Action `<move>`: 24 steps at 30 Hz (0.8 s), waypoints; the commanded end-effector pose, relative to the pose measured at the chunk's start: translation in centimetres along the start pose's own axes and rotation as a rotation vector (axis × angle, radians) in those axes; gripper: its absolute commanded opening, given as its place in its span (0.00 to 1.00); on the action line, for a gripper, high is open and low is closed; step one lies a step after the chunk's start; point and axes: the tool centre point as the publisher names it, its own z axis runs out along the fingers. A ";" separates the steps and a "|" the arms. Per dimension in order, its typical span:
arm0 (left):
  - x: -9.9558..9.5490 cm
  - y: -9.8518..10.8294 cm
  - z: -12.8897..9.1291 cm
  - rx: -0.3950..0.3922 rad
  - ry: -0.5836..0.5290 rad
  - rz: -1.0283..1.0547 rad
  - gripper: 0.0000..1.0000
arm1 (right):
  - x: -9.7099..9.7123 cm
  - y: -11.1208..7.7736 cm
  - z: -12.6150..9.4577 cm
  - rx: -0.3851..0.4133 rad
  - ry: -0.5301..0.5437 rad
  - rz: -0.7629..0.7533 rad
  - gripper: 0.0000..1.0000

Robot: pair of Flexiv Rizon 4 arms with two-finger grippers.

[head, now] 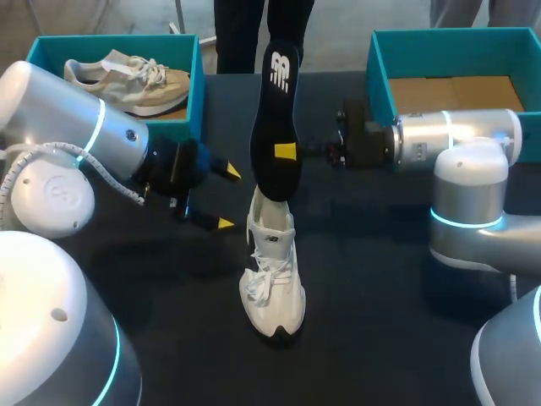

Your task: Take the shoe out of the shoebox, open the shoe tongue, remove and reinsert the insole, then place the shoe into the shoebox

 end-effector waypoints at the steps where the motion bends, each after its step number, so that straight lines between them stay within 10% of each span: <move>1: 0.0 -0.2 0.4 -0.009 0.002 -0.002 1.00 | -1.0 -0.8 1.1 0.003 0.018 0.015 0.00; 24: -1.1 -0.8 1.1 -0.024 0.006 -0.001 1.00 | -1.9 -2.5 0.8 0.008 0.032 0.075 0.00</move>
